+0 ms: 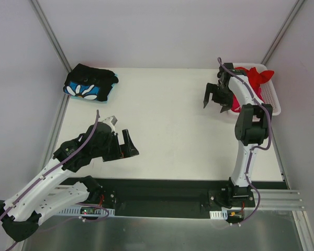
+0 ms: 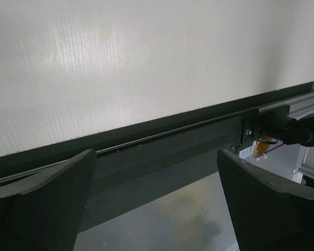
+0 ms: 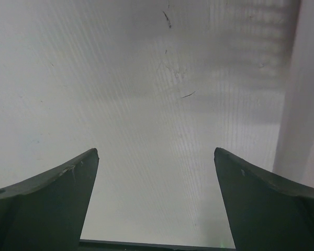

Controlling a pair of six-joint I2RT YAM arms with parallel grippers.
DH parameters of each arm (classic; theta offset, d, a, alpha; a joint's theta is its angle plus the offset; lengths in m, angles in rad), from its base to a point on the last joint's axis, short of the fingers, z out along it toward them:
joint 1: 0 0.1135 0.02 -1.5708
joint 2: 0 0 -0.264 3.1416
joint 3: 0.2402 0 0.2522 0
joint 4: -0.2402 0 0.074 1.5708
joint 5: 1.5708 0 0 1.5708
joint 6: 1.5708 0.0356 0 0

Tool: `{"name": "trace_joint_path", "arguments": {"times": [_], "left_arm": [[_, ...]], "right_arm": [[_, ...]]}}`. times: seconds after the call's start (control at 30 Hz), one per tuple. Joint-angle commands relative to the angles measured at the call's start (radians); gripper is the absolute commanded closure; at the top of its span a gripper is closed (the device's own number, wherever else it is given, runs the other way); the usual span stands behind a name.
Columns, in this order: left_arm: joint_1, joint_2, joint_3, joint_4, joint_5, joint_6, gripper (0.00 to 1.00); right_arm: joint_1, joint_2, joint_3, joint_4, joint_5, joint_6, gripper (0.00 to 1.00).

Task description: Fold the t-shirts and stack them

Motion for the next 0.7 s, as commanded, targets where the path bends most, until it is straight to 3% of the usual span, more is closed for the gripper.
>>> {"name": "trace_joint_path", "arguments": {"times": [0.0, 0.23, 0.33, 0.5, 0.67], "left_arm": [[-0.009, -0.017, 0.044, -0.049, 0.006, -0.002, 0.01], [-0.007, -0.040, 0.048, -0.082, -0.008, -0.010, 0.01], [-0.009, -0.041, 0.045, -0.086, -0.014, -0.013, 0.01], [-0.007, -0.003, 0.054, -0.082, -0.019, -0.013, 0.01], [-0.007, 0.017, 0.054, -0.054, -0.009, -0.011, 0.01]], "right_arm": [[-0.043, -0.003, 0.101, -0.040, 0.013, 0.004, 0.04], [-0.107, 0.126, 0.279, -0.072, -0.024, 0.004, 0.04], [-0.112, 0.123, 0.268, -0.080, -0.059, 0.004, 0.04], [-0.089, -0.079, 0.100, -0.040, -0.103, 0.034, 0.04], [-0.053, -0.346, -0.139, -0.007, -0.053, 0.062, 0.04]]}}
